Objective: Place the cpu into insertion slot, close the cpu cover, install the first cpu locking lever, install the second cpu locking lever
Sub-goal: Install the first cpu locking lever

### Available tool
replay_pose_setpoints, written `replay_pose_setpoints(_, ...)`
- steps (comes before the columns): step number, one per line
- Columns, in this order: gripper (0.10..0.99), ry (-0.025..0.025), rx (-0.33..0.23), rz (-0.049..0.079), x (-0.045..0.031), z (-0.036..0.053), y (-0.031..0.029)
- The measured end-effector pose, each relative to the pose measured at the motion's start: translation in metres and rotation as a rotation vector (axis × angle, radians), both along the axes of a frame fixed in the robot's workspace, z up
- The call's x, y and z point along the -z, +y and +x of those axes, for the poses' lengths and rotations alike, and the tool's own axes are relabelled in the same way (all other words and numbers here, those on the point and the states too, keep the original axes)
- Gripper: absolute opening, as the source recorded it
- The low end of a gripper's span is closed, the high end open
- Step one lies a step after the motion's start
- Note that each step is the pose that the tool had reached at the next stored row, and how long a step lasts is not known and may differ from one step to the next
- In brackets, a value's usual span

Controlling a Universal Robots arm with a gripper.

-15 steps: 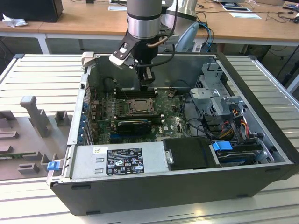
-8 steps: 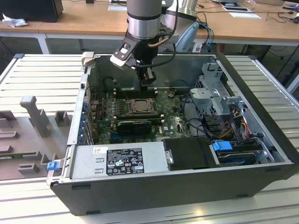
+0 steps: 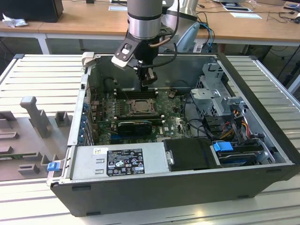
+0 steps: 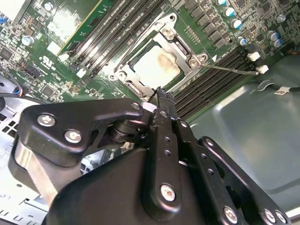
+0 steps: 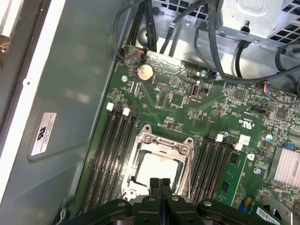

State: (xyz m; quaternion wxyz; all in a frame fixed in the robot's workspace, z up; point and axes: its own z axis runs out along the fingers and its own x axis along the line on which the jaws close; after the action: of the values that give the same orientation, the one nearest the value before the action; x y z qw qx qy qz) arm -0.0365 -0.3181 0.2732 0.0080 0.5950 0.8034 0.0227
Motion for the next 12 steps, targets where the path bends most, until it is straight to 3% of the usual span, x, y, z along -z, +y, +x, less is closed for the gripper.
replay_pose_setpoints(12,0.106,0.0,-0.062,0.0,0.0,0.0,0.0)
